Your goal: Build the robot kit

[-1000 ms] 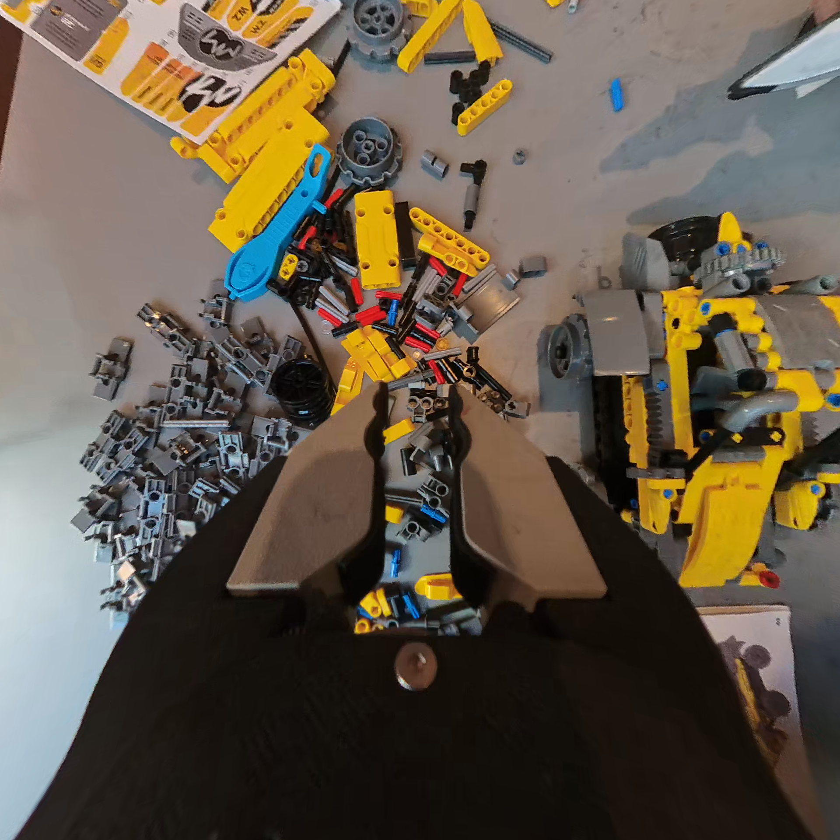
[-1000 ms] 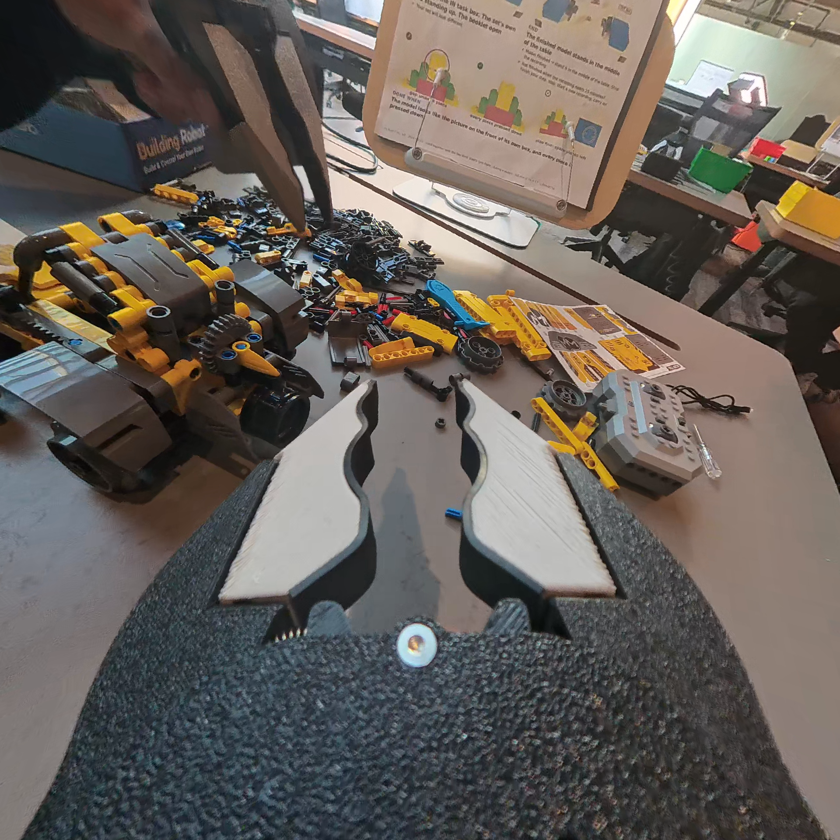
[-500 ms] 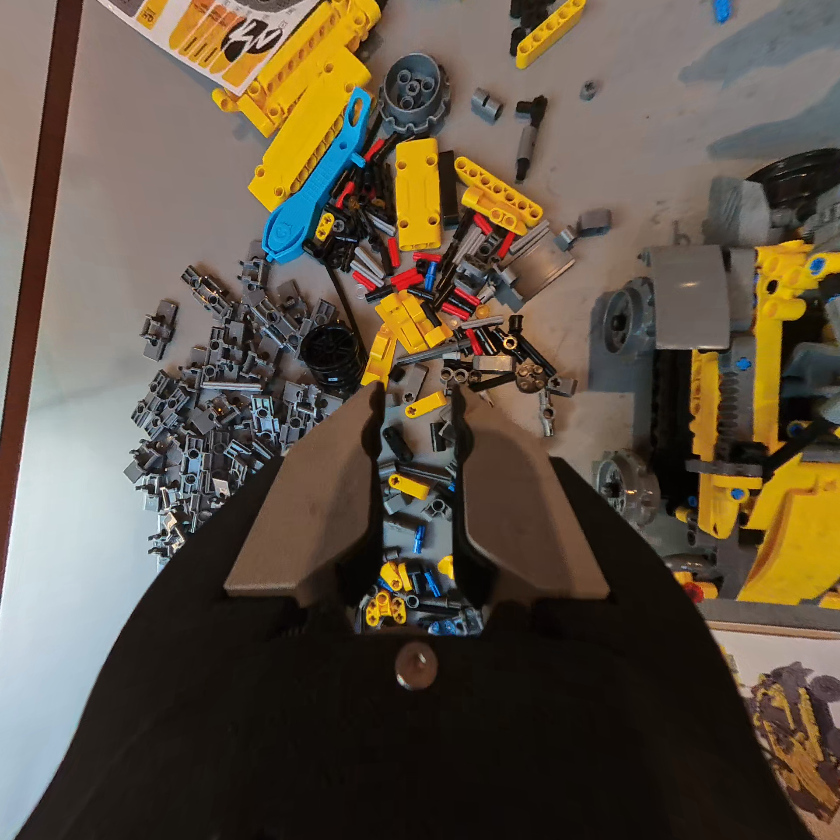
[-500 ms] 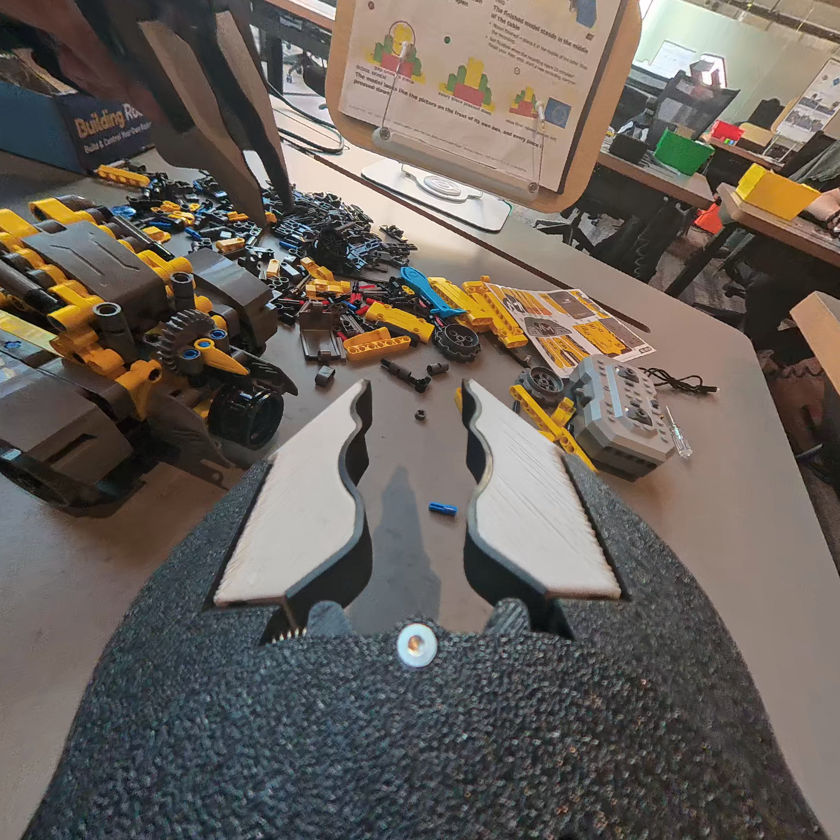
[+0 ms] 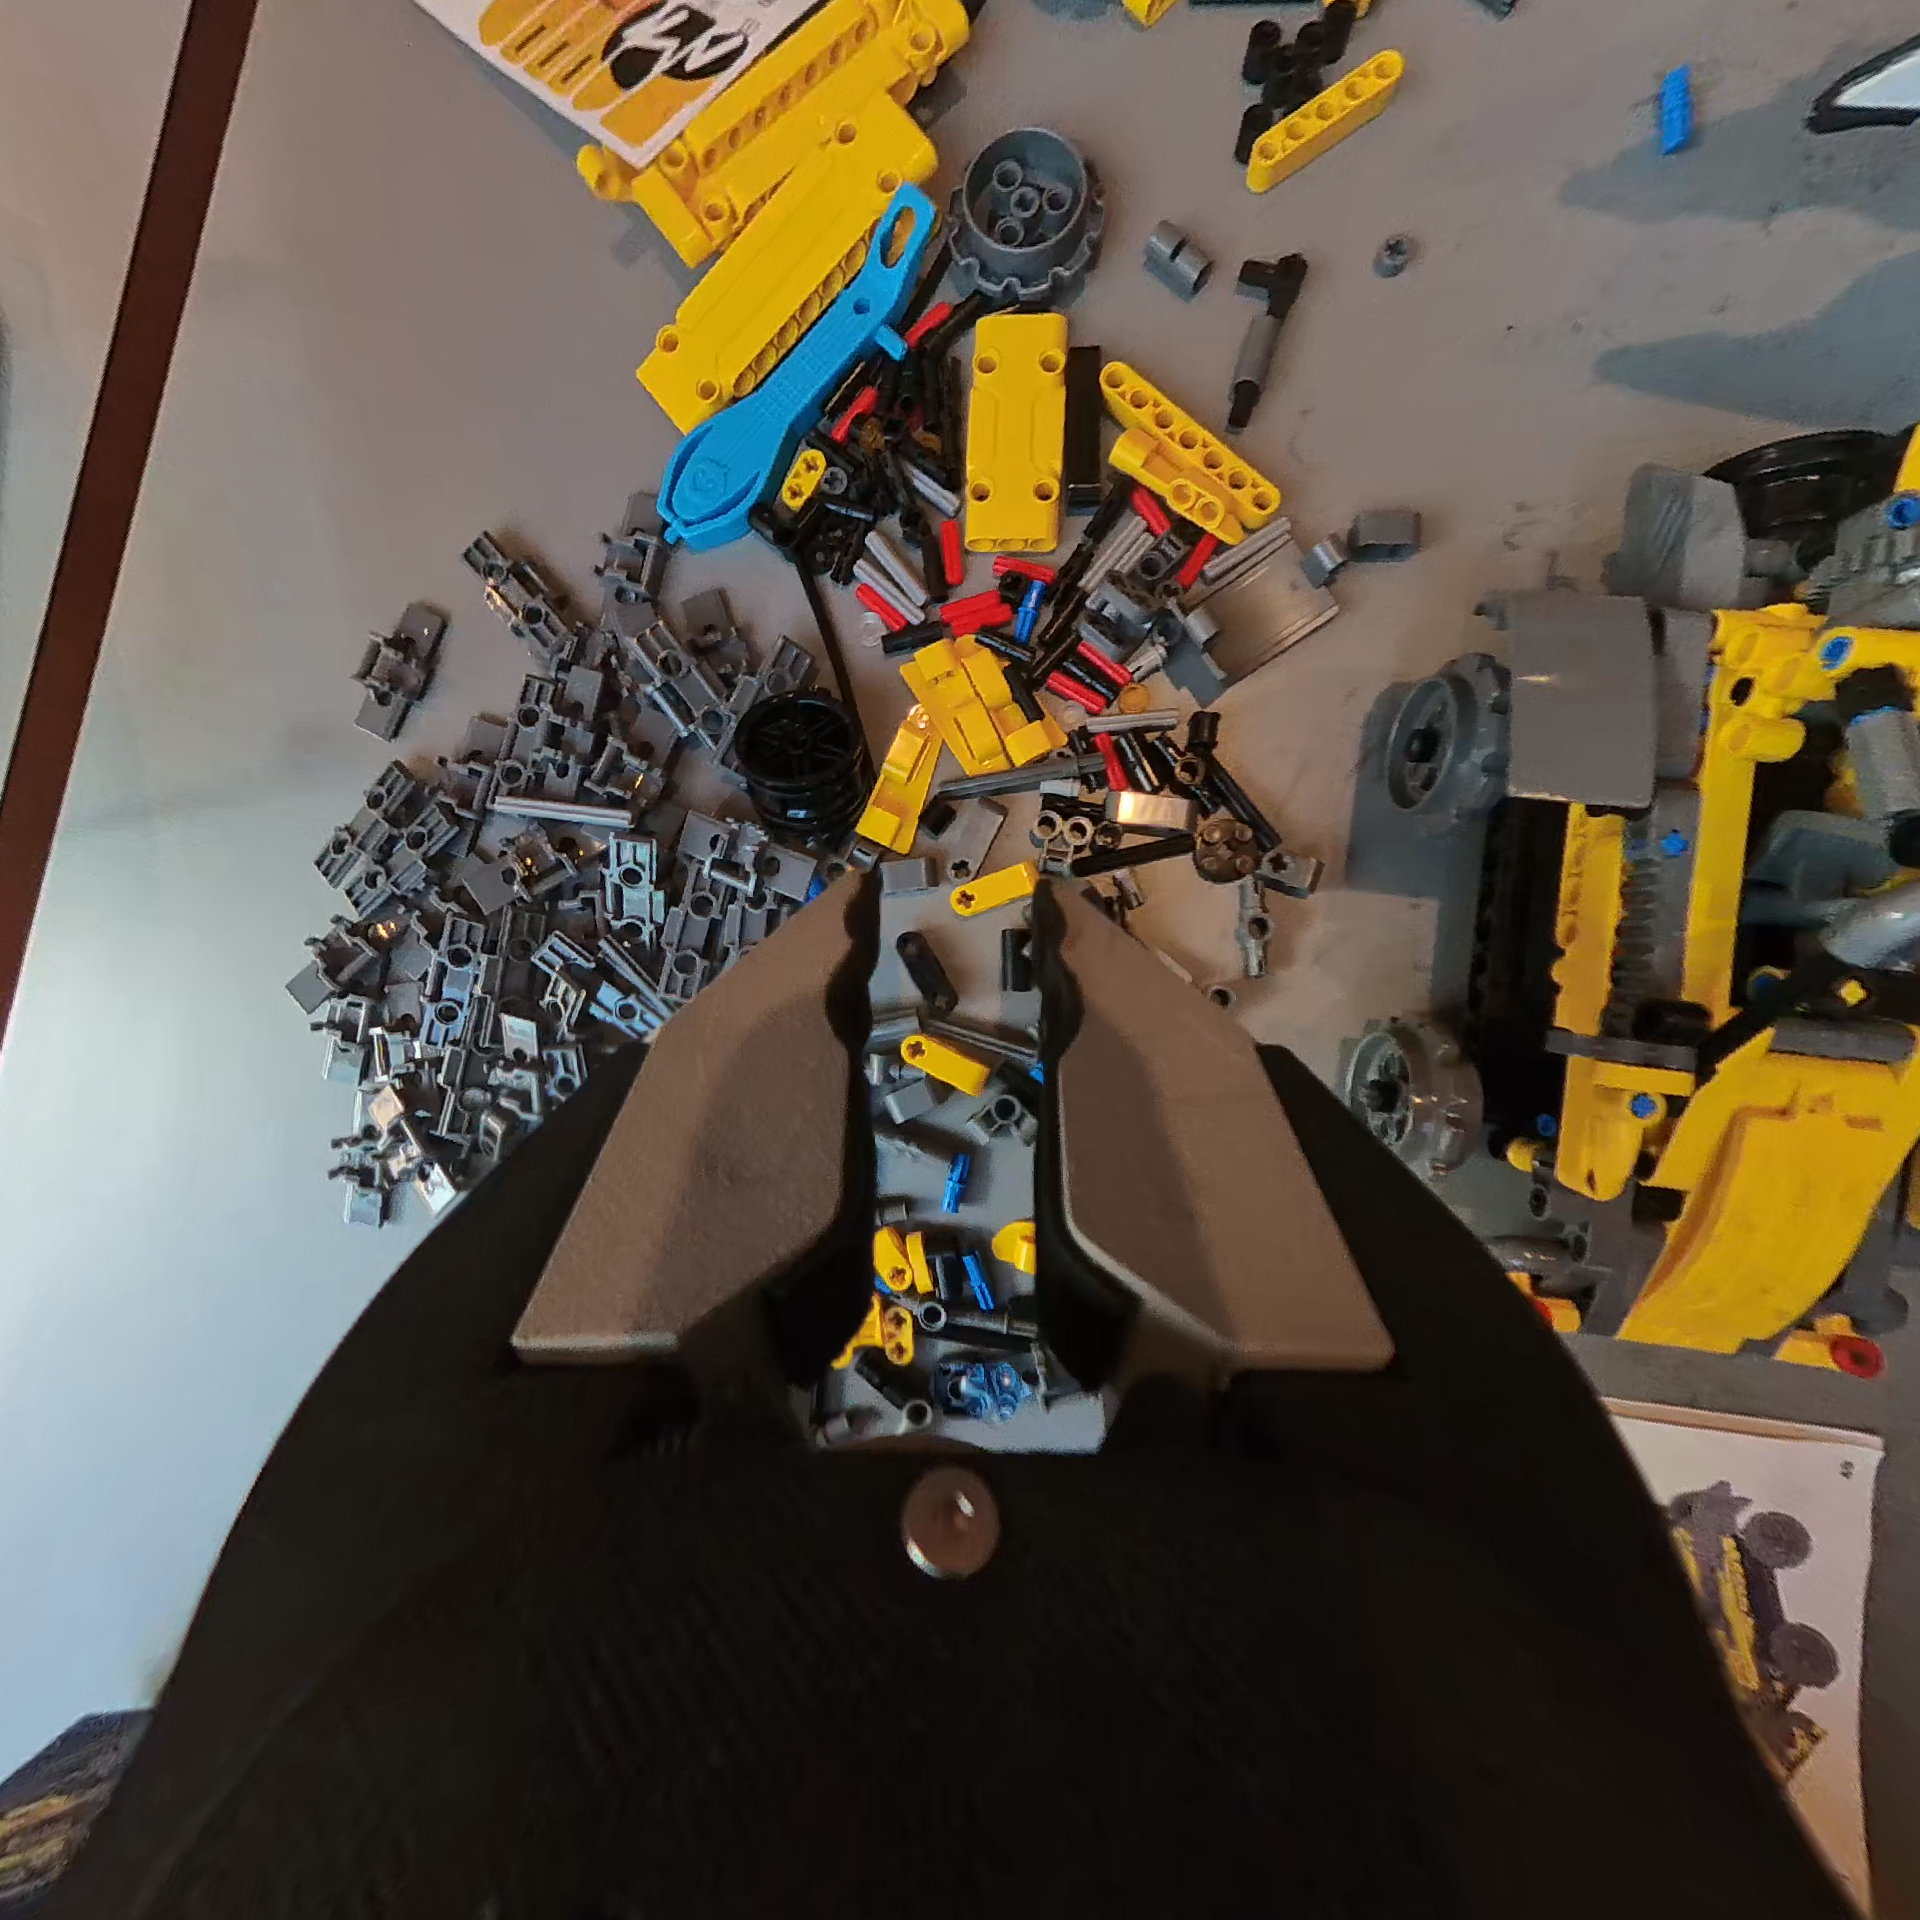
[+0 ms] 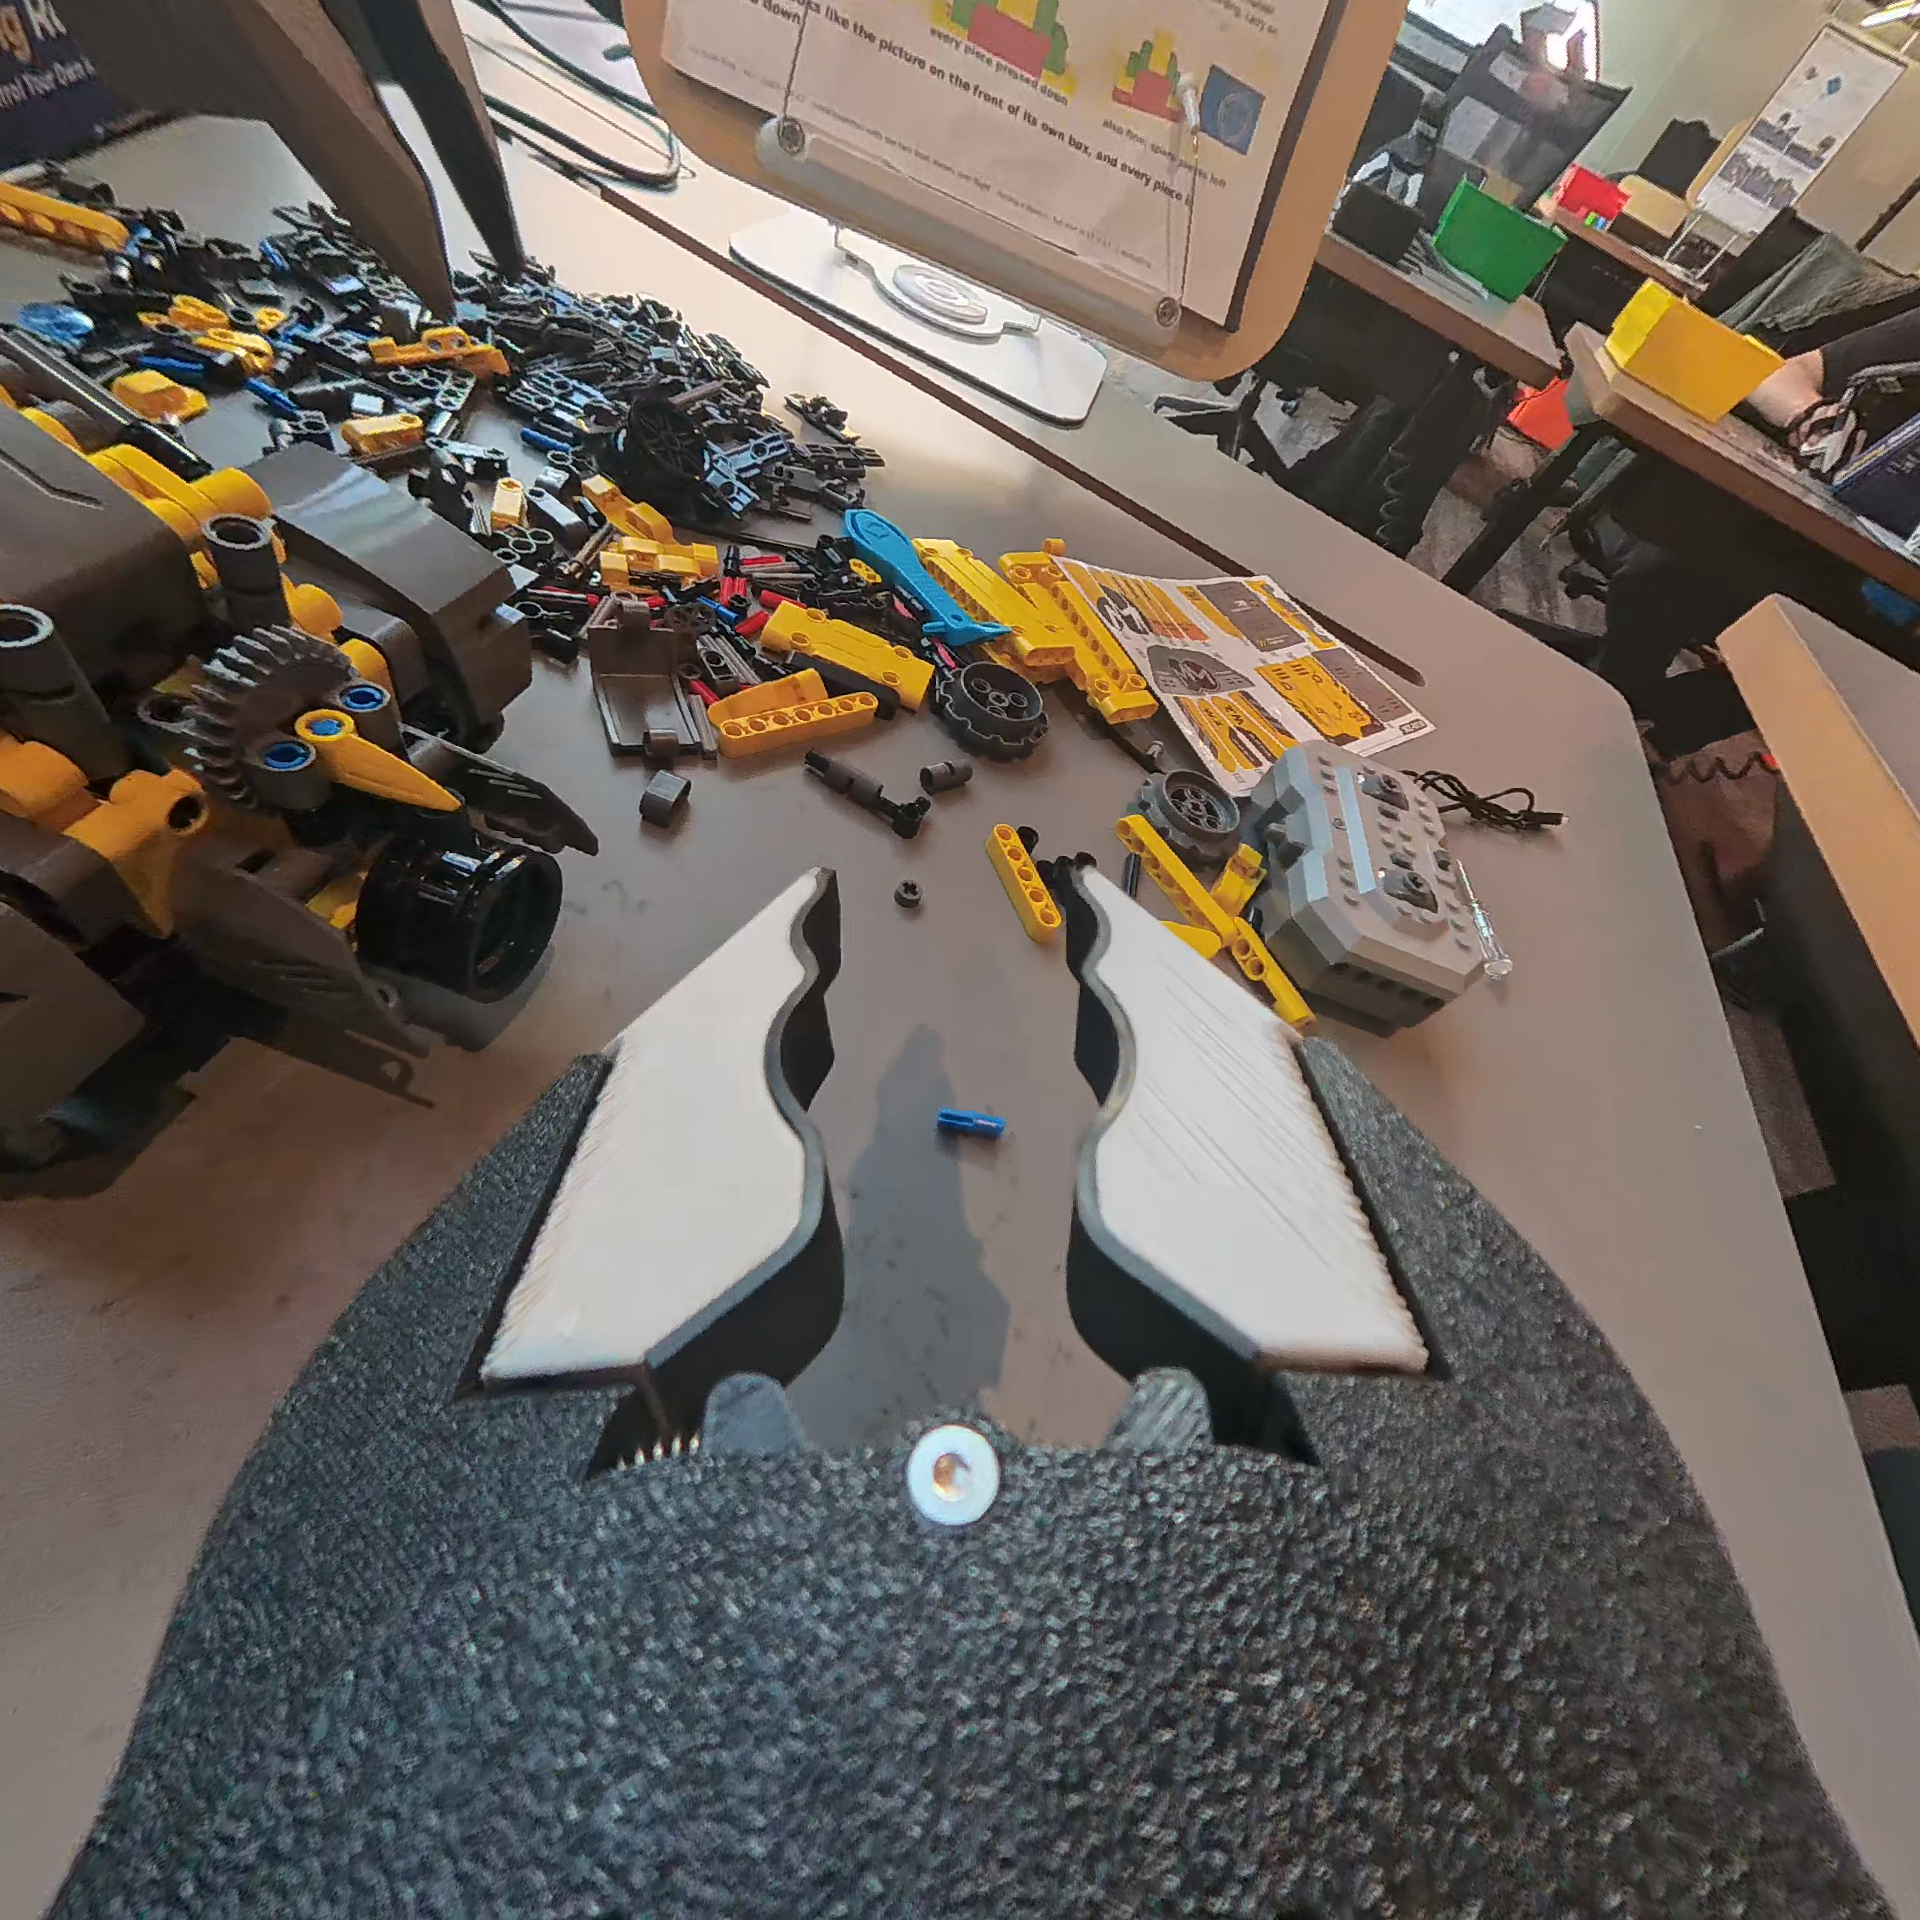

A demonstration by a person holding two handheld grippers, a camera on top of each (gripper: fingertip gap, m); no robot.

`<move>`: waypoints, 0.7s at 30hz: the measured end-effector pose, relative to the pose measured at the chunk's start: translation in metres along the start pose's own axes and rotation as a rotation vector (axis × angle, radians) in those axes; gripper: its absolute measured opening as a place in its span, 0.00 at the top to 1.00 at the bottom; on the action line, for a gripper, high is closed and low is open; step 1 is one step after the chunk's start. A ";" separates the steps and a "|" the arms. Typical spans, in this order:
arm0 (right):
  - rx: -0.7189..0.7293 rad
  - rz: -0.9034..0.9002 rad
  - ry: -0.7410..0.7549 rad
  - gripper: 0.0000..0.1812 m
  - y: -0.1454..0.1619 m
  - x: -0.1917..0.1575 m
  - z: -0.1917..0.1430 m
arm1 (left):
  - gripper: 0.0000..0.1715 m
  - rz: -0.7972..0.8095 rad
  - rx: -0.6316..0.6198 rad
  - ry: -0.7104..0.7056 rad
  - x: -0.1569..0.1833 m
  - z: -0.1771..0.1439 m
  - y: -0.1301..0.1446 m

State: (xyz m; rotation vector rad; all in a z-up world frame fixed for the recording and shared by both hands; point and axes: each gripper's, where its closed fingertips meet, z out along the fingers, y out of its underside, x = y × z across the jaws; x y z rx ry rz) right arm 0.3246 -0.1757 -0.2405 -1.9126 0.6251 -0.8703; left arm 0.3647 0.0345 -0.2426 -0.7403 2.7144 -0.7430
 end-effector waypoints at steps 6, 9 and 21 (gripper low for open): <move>0.003 -0.004 0.020 0.78 0.000 0.003 -0.001 | 0.83 -0.082 -0.036 -0.079 -0.033 -0.013 0.023; 0.010 -0.017 0.044 0.80 -0.001 0.006 -0.002 | 0.79 -0.181 -0.015 -0.086 -0.053 -0.025 0.036; -0.007 -0.016 0.039 0.89 0.003 0.006 -0.003 | 0.88 -0.207 -0.059 -0.095 -0.059 -0.001 0.041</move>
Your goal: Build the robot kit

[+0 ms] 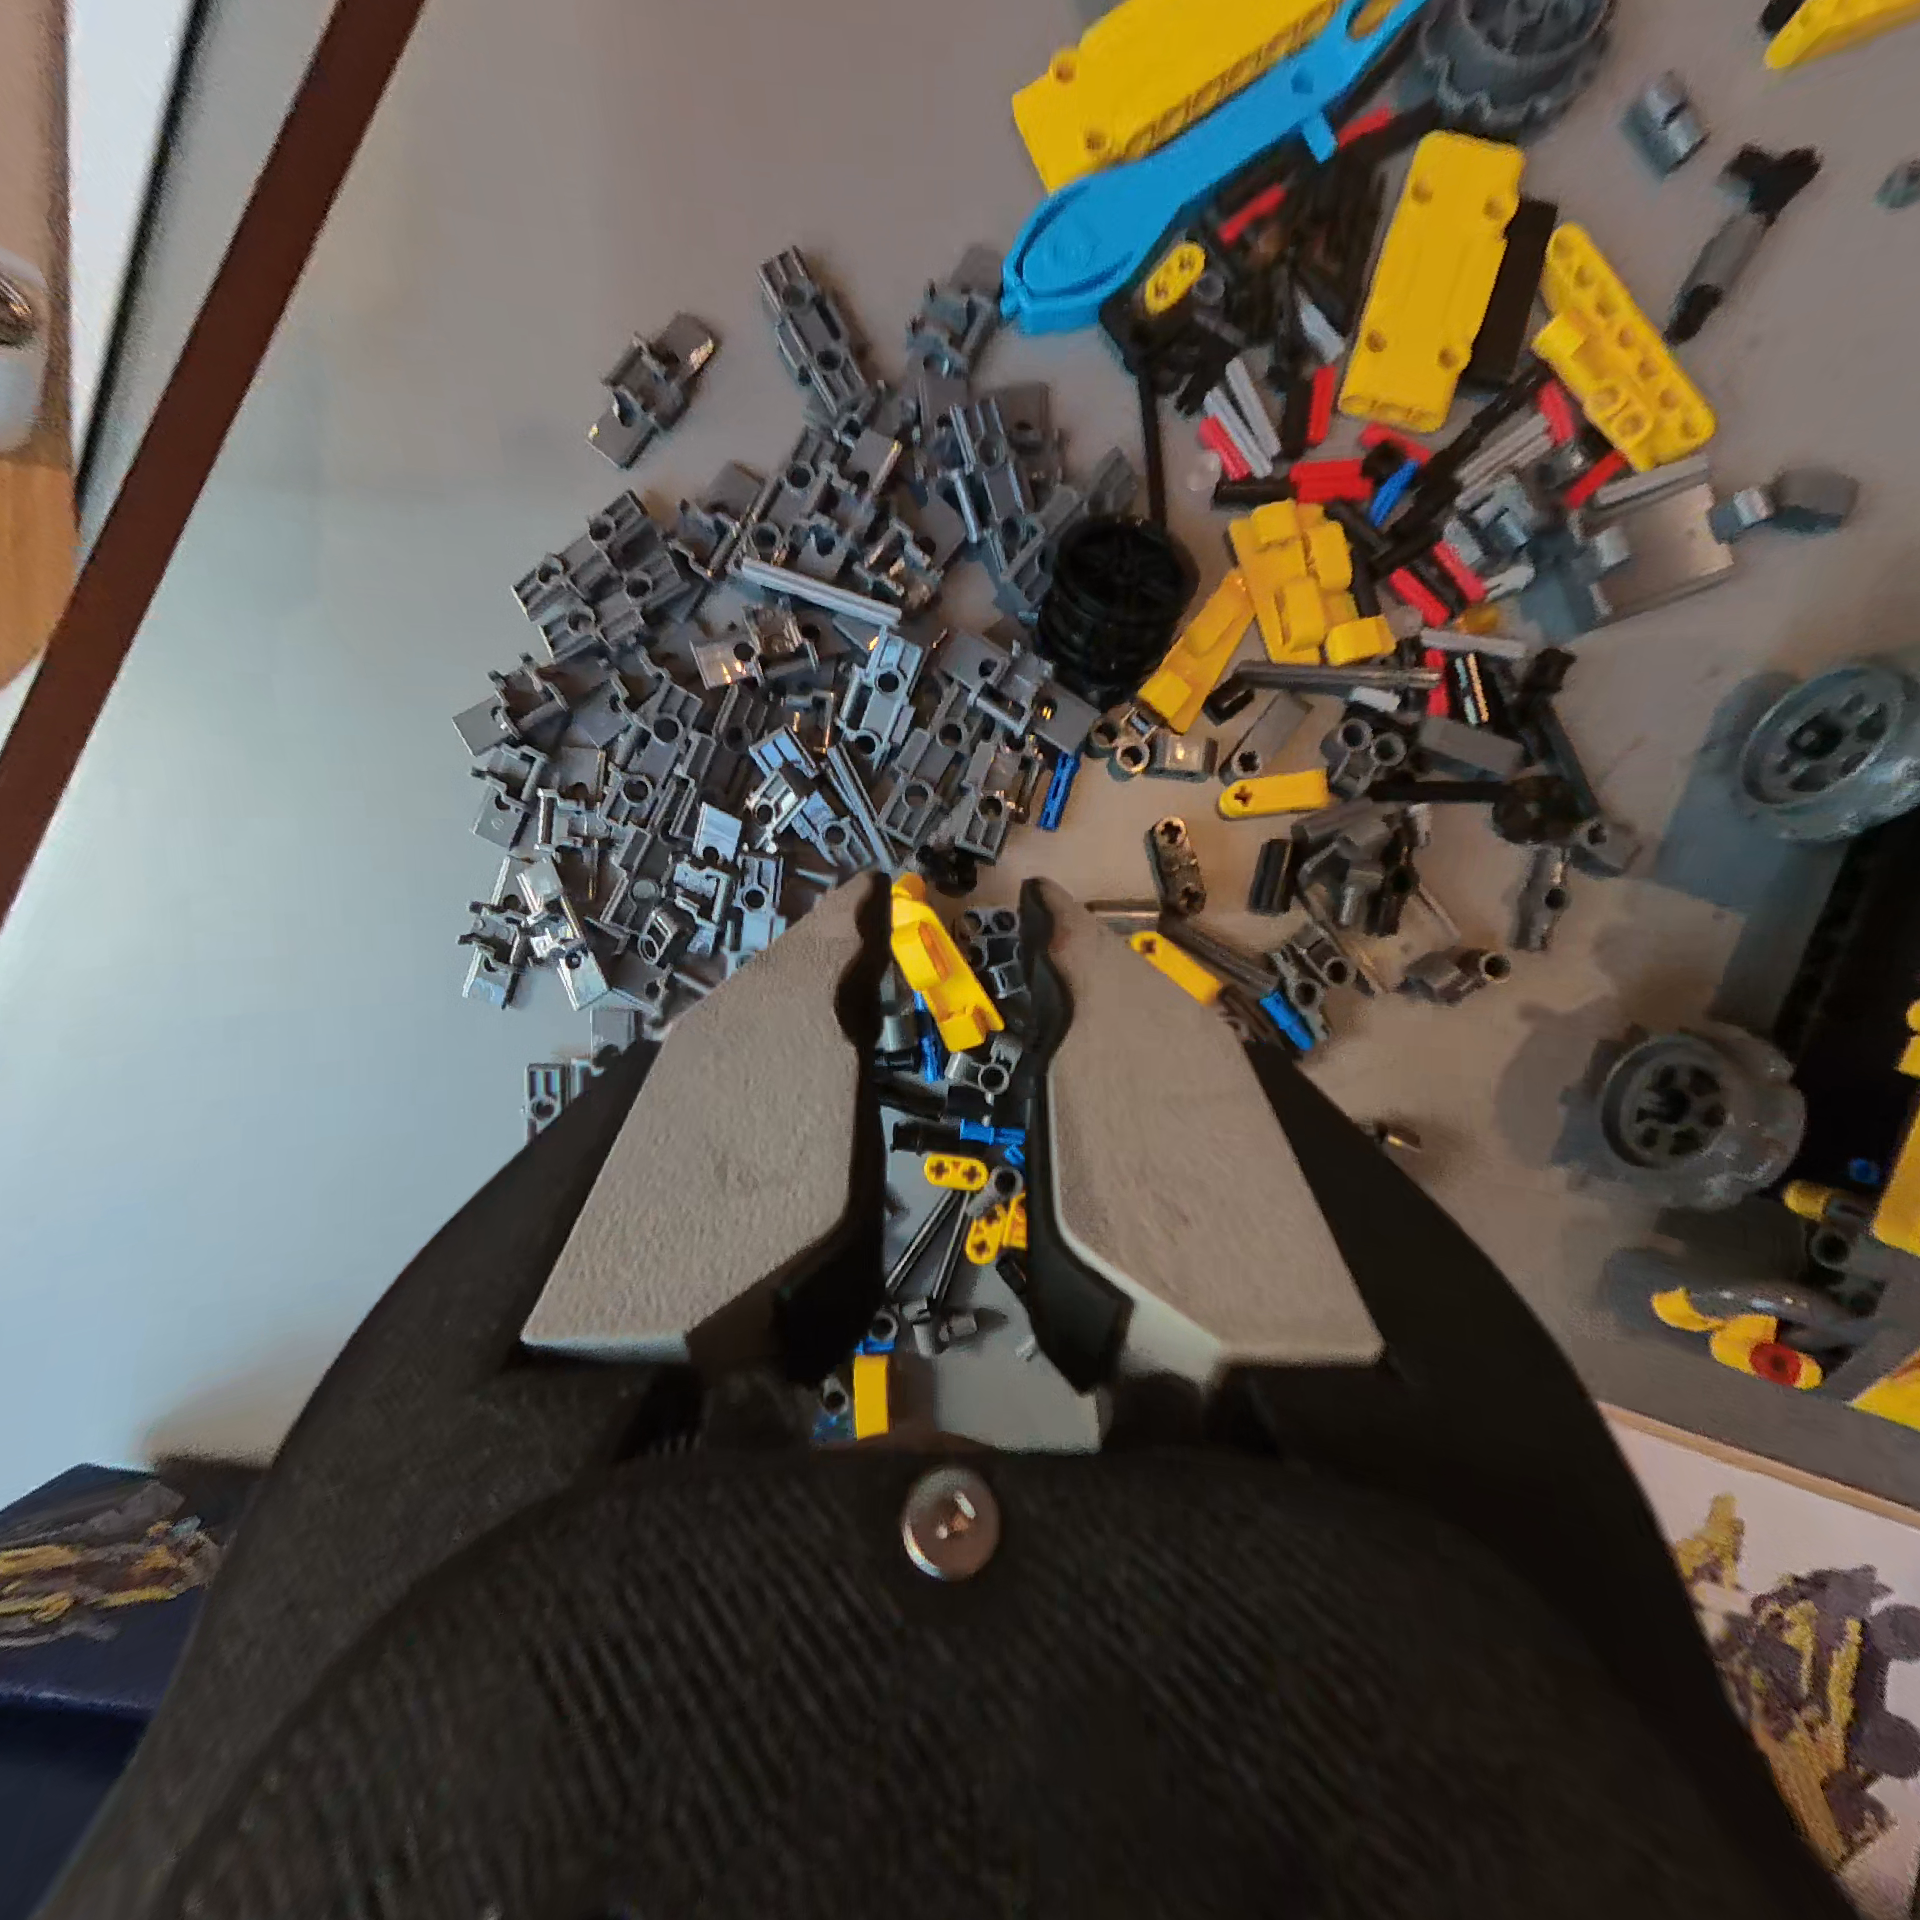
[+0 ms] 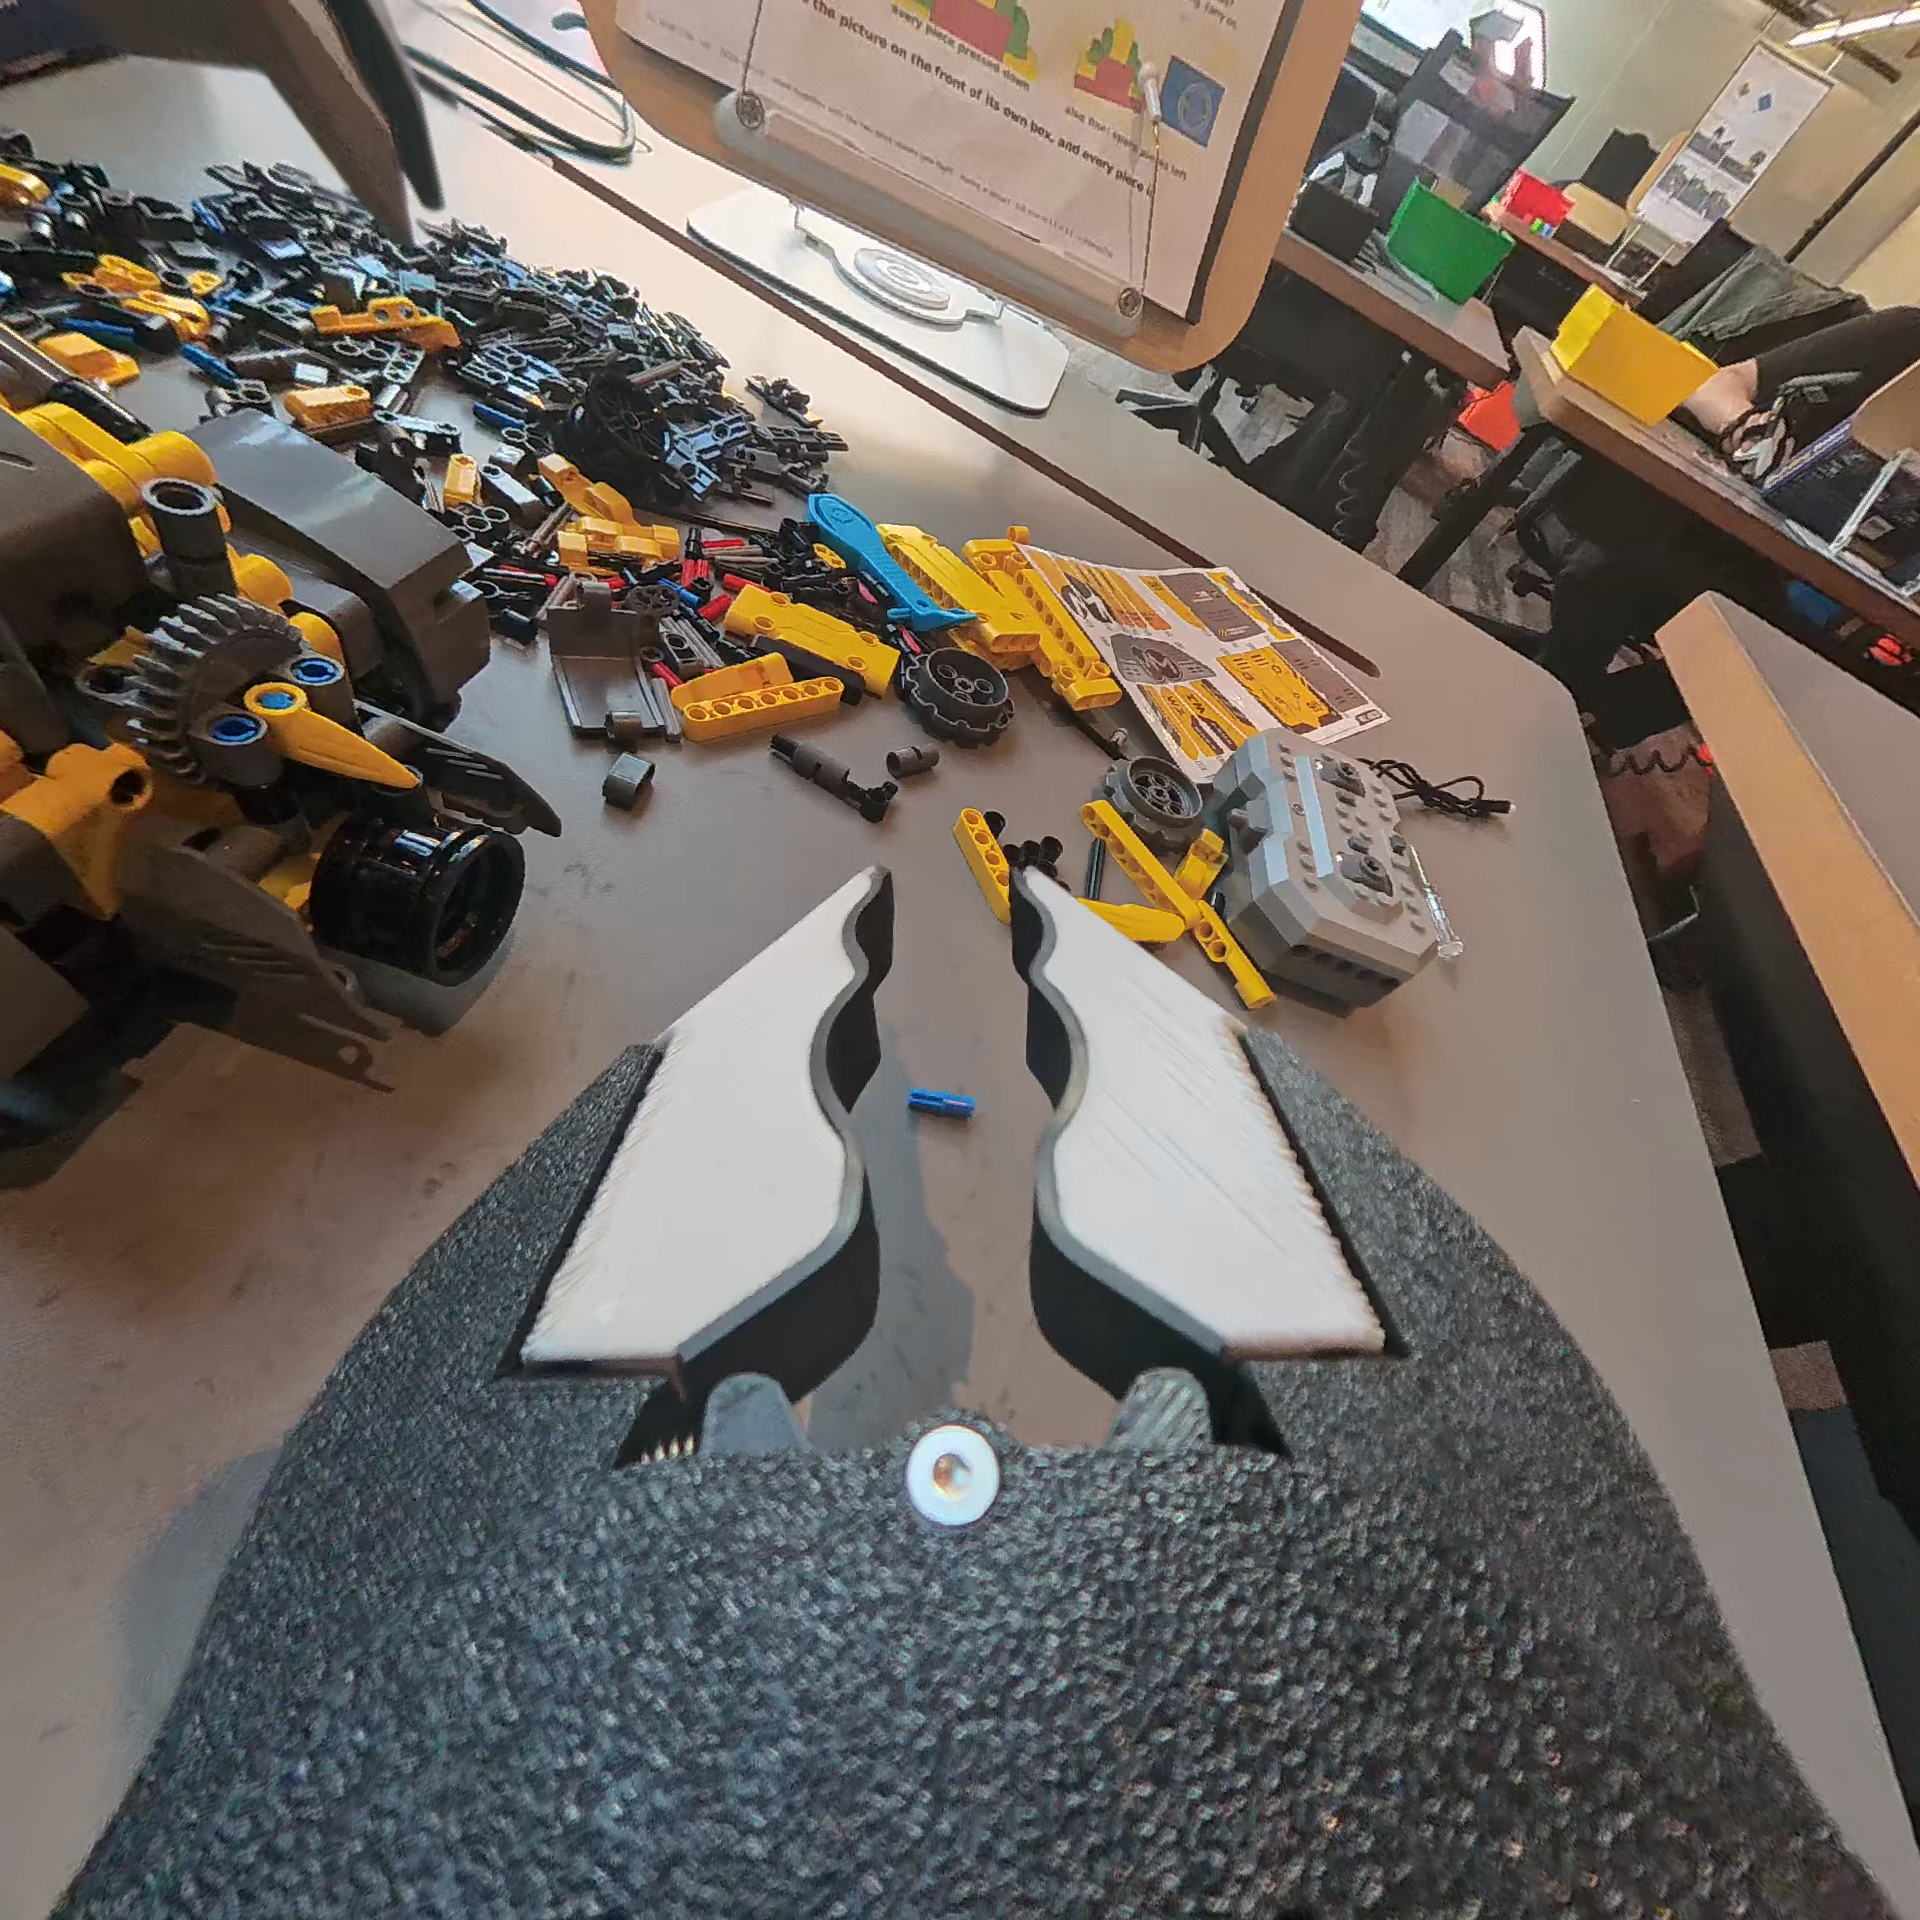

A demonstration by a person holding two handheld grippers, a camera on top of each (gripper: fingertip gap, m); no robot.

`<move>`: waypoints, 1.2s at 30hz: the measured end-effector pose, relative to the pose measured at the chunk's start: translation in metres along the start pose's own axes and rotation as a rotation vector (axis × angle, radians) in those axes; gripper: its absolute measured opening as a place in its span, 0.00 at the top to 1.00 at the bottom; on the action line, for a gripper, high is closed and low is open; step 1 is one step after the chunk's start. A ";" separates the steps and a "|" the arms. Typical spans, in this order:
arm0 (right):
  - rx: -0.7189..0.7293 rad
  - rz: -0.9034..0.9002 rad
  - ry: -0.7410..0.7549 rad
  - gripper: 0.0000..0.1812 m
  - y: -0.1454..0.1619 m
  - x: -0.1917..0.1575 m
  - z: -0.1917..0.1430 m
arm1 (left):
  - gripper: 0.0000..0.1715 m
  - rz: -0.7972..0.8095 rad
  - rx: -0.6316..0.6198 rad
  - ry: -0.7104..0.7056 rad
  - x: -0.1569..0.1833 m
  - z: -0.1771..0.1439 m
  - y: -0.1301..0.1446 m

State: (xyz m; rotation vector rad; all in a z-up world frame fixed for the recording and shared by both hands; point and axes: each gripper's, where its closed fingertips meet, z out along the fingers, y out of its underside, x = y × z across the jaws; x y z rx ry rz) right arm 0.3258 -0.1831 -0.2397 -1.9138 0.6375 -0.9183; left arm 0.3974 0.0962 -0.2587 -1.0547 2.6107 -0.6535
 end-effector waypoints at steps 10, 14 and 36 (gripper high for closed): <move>0.025 0.017 -0.003 0.90 -0.003 0.001 -0.003 | 0.88 -0.009 -0.057 -0.002 -0.003 0.022 0.010; 0.029 0.022 -0.001 0.90 -0.004 0.002 -0.003 | 0.88 -0.005 -0.099 0.005 -0.004 0.036 0.019; 0.003 0.007 0.001 0.90 0.000 0.001 0.000 | 0.87 -0.010 -0.053 0.031 -0.007 0.030 0.016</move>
